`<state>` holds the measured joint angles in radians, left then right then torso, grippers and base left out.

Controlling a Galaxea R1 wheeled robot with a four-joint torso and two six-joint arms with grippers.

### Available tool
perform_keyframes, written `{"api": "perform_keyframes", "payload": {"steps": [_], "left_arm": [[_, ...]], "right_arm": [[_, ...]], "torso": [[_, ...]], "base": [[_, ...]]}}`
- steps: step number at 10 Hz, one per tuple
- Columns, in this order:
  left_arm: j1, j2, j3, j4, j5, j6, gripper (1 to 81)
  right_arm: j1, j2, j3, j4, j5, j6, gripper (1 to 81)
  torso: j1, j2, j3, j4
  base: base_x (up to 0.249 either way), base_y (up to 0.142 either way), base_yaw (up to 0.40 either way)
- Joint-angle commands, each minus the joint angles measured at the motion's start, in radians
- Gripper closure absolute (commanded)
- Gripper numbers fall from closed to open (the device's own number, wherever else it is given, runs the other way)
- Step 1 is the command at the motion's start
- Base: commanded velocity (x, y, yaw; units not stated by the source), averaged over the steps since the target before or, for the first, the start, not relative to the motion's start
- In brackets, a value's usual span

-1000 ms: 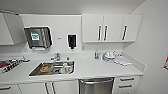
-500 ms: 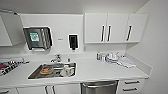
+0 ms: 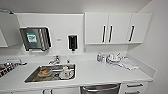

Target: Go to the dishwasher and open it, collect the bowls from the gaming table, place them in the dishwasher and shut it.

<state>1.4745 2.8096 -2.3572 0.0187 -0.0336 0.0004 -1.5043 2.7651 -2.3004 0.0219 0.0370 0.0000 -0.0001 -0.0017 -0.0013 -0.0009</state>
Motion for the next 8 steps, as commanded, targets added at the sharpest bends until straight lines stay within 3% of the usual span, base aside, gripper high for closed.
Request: {"api": "perform_keyframes", "payload": {"steps": [1,8], "left_arm": [[-0.056,-0.010,0.010,0.009,0.047,0.004,1.0],[-0.056,-0.010,0.006,0.007,0.047,0.004,1.0]], "right_arm": [[0.054,-0.017,0.006,0.007,-0.048,-0.003,1.0],[0.054,-0.013,-0.002,0.012,-0.048,-0.003,1.0]], "torso": [[0.000,0.000,0.000,0.000],[0.000,0.000,0.000,0.000]], "base": [[0.133,0.000,0.000],[0.133,0.000,0.000]]}}
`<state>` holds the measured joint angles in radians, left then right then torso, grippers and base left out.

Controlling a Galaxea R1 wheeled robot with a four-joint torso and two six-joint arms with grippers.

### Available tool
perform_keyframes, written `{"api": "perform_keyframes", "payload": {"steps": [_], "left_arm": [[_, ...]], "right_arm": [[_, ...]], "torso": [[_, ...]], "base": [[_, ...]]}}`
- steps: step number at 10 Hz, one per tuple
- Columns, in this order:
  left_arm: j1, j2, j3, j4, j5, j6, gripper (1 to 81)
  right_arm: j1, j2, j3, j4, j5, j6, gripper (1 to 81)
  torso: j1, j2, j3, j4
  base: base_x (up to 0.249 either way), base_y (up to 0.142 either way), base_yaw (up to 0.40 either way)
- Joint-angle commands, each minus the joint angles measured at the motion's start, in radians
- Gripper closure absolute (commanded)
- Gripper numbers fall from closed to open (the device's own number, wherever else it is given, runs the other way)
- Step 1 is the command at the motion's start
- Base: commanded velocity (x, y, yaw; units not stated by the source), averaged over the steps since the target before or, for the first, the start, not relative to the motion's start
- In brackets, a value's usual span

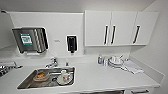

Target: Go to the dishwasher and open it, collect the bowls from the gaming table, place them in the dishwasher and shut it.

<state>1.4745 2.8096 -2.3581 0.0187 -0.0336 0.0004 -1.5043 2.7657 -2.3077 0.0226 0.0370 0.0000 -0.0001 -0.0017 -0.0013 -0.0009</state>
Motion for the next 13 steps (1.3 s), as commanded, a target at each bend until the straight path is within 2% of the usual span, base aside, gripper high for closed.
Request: {"api": "perform_keyframes", "payload": {"steps": [1,4,8,9,11,12,13], "left_arm": [[-0.056,-0.010,0.007,0.006,0.047,0.004,1.0],[-0.055,-0.010,0.006,0.006,0.047,0.004,1.0],[-0.053,-0.048,0.017,0.009,0.047,0.004,1.0],[-0.055,-0.095,0.049,0.007,0.032,0.004,1.0],[-0.035,-0.228,0.186,0.007,-0.081,0.003,1.0],[-0.032,-0.288,0.250,0.009,-0.110,0.003,1.0],[-0.032,-0.330,0.288,0.009,-0.112,0.003,1.0]], "right_arm": [[0.054,-0.012,0.002,0.011,-0.048,-0.002,1.0],[0.052,-0.010,-0.007,0.011,-0.048,-0.002,1.0],[0.052,-0.028,0.020,0.013,-0.060,0.005,1.0],[0.052,-0.053,0.062,0.013,-0.063,0.008,1.0],[0.055,-0.124,0.156,0.017,-0.071,0.012,1.0],[0.060,-0.156,0.191,0.042,-0.085,0.021,1.0],[0.066,-0.203,0.249,0.057,-0.092,0.020,1.0]], "torso": [[0.000,0.000,0.000,0.000],[0.001,0.000,0.000,0.000],[0.001,0.001,0.000,0.000],[0.001,0.000,0.000,0.000],[0.000,0.000,0.000,0.000],[0.000,0.000,0.000,0.000],[0.000,0.000,0.000,0.000]], "base": [[0.132,0.000,0.000],[0.104,0.000,0.000],[0.000,0.000,0.000],[0.000,0.000,0.000],[0.000,0.000,0.000],[0.000,0.000,0.000],[0.000,0.000,0.000]]}}
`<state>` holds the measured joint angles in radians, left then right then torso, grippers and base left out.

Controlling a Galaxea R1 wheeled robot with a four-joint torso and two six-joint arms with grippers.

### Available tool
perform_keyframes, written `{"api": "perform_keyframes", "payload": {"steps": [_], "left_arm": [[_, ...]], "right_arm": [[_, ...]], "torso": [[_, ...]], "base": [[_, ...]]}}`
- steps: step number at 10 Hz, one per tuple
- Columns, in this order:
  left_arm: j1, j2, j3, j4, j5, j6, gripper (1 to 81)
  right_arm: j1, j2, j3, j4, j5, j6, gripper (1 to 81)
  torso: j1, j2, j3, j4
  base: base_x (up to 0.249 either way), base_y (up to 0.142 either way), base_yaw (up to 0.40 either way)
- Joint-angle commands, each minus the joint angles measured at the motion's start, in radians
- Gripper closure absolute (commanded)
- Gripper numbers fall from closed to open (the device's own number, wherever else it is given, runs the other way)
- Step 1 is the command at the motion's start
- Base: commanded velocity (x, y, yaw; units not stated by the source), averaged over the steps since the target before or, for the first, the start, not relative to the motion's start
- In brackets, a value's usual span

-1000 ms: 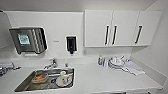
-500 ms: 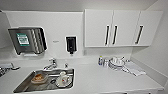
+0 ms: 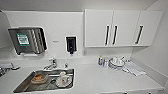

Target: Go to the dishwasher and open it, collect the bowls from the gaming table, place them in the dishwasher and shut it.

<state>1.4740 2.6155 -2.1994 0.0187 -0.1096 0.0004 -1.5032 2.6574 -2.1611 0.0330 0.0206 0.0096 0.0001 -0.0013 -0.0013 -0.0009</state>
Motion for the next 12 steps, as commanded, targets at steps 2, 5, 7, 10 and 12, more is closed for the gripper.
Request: {"api": "perform_keyframes", "payload": {"steps": [2,5,7,10,12], "left_arm": [[-0.025,-0.201,0.190,0.007,-0.073,0.003,1.0],[-0.025,-0.429,0.432,0.009,-0.171,0.001,1.0],[-0.031,-0.567,0.598,0.010,-0.206,0.001,1.0],[-0.047,-0.720,0.755,0.041,-0.274,0.000,1.0],[-0.086,-0.822,0.869,0.053,-0.286,-0.010,1.0]], "right_arm": [[0.092,-0.195,0.233,0.047,-0.154,0.009,1.0],[0.143,-0.342,0.442,0.050,-0.149,0.010,1.0],[0.198,-0.426,0.580,0.053,-0.137,0.013,1.0],[0.267,-0.514,0.690,0.093,-0.137,0.013,1.0],[0.289,-0.545,0.750,0.093,-0.126,0.013,1.0]], "torso": [[0.066,-0.103,0.000,0.000],[0.110,-0.175,-0.097,0.000],[0.147,-0.235,-0.140,0.000],[0.216,-0.344,-0.149,0.000],[0.251,-0.398,-0.184,0.000]], "base": [[0.000,0.000,0.000],[0.000,0.000,0.000],[0.000,0.000,0.000],[0.000,0.000,0.000],[0.000,0.000,0.000]]}}
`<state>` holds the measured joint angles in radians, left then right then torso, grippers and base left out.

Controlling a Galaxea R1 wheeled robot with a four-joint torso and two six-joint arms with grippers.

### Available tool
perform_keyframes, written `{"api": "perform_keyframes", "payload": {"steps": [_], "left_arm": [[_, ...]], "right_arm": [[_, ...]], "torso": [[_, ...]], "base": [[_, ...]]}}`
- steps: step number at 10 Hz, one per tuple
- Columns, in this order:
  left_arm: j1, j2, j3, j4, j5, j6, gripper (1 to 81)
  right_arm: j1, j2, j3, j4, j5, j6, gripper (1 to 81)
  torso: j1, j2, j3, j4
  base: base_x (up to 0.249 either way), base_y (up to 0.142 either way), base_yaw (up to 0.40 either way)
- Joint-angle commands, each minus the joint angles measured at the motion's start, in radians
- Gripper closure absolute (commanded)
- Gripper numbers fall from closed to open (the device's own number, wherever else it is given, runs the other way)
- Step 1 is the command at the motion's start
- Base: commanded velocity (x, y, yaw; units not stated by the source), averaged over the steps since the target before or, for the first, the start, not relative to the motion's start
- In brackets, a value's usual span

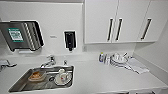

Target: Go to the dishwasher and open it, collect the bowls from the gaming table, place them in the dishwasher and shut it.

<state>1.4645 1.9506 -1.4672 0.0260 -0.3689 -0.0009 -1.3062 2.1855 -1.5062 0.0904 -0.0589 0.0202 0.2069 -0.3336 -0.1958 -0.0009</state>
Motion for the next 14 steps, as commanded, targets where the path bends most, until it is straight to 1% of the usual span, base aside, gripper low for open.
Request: {"api": "perform_keyframes", "payload": {"steps": [1,4,5,6,7,8,10,13,14], "left_arm": [[-0.118,-0.208,0.207,0.048,-0.025,-0.008,1.0],[-0.212,-0.306,0.383,0.058,-0.011,-0.008,1.0],[-0.232,-0.332,0.430,0.086,-0.005,-0.010,1.0],[-0.253,-0.355,0.472,0.092,0.027,-0.010,1.0],[-0.266,-0.367,0.502,0.107,0.054,-0.010,1.0],[-0.267,-0.383,0.522,0.120,0.062,-0.010,1.0],[-0.266,-0.421,0.550,0.141,0.062,-0.010,1.0],[-0.267,-0.444,0.559,0.146,0.056,-0.008,1.0],[-0.267,-0.443,0.556,0.146,0.054,-0.010,1.0]], "right_arm": [[0.099,-0.073,0.104,0.038,-0.015,0.003,1.0],[0.112,-0.076,0.110,0.052,-0.002,0.017,1.0],[0.119,-0.080,0.112,0.057,-0.002,0.018,1.0],[0.127,-0.086,0.115,0.071,-0.002,0.020,1.0],[0.136,-0.093,0.121,0.083,-0.002,0.026,1.0],[0.149,-0.100,0.135,0.093,-0.002,0.026,1.0],[0.173,-0.143,0.201,0.130,-0.002,0.026,1.0],[0.196,-0.186,0.262,0.134,-0.002,0.026,1.0],[0.199,-0.192,0.273,0.134,-0.002,0.026,1.0]], "torso": [[0.062,-0.095,0.001,0.000],[0.132,-0.207,-0.003,0.000],[0.157,-0.247,-0.003,0.000],[0.180,-0.284,-0.056,0.000],[0.199,-0.315,-0.102,0.000],[0.216,-0.342,-0.117,0.000],[0.258,-0.409,-0.180,0.000],[0.327,-0.518,-0.283,0.000],[0.351,-0.555,-0.224,0.000]], "base": [[0.000,0.000,0.000],[0.000,0.000,0.000],[0.000,0.000,0.000],[0.000,0.000,0.000],[0.000,0.000,0.000],[0.000,0.000,0.000],[0.000,0.000,0.000],[0.000,0.000,0.000],[0.000,0.000,0.000]]}}
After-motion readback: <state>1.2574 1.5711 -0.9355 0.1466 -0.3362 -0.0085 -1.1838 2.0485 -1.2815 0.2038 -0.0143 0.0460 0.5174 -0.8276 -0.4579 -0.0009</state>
